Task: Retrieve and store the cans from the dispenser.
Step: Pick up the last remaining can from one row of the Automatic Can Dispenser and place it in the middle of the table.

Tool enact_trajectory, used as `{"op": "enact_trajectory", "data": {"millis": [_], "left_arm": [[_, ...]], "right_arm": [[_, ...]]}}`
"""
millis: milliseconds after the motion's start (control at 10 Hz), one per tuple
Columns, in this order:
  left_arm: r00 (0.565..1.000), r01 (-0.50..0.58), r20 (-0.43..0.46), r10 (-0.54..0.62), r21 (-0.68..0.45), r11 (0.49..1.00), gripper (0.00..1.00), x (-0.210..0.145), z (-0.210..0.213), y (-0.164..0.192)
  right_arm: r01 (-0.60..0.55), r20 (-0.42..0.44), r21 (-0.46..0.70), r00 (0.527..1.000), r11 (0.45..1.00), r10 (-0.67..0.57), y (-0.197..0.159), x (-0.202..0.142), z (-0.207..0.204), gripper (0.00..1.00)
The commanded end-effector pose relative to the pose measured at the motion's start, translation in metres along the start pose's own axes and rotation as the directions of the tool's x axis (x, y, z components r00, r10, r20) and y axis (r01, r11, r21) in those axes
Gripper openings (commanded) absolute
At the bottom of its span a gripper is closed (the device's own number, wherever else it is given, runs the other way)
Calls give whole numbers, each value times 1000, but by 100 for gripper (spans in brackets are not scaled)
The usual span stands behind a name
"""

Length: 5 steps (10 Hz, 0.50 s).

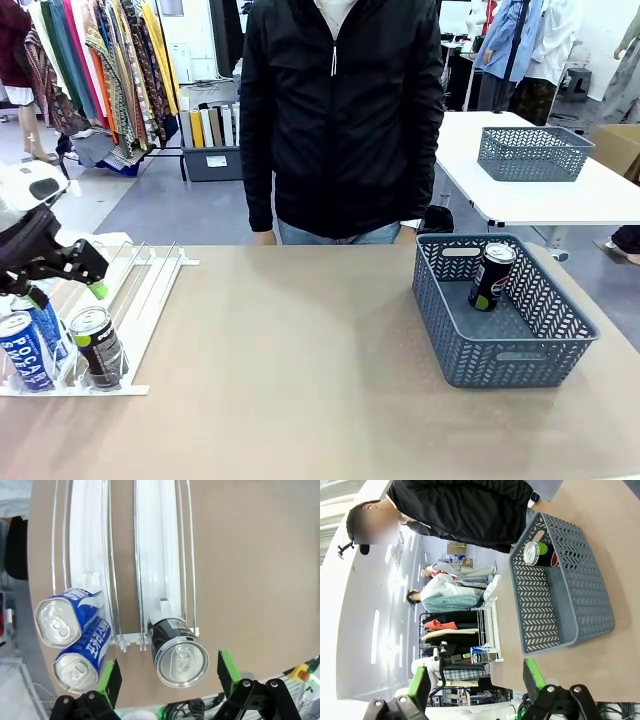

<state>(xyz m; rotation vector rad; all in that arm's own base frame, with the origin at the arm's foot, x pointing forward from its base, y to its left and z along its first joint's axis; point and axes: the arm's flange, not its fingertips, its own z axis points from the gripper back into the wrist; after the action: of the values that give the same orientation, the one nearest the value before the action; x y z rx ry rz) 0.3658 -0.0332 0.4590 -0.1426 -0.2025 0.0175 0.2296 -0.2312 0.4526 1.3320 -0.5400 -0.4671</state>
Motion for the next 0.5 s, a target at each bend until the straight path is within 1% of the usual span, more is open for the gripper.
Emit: {"op": "enact_trajectory", "data": {"millis": [0,200,300,400], "left_arm": [[1000,10,-5,-10,54,998,100,-3,-16,-11],[999,8,-45,-4,97,995,100,-4,-30,-14],[999,4,-46,1,92,996,100,-4,-33,-13],[997,12,-82,-6,80,997,100,-4,-41,-14]], "right_arm": [[-11,-14,-9,1000,1000,11,0,-3,4,100],[-11,-14,-9,1000,1000,11,0,-3,4,100],[-11,-14,-9,1000,1000,11,0,-3,4,100],[-11,-14,-9,1000,1000,11,0,-3,4,100]]}}
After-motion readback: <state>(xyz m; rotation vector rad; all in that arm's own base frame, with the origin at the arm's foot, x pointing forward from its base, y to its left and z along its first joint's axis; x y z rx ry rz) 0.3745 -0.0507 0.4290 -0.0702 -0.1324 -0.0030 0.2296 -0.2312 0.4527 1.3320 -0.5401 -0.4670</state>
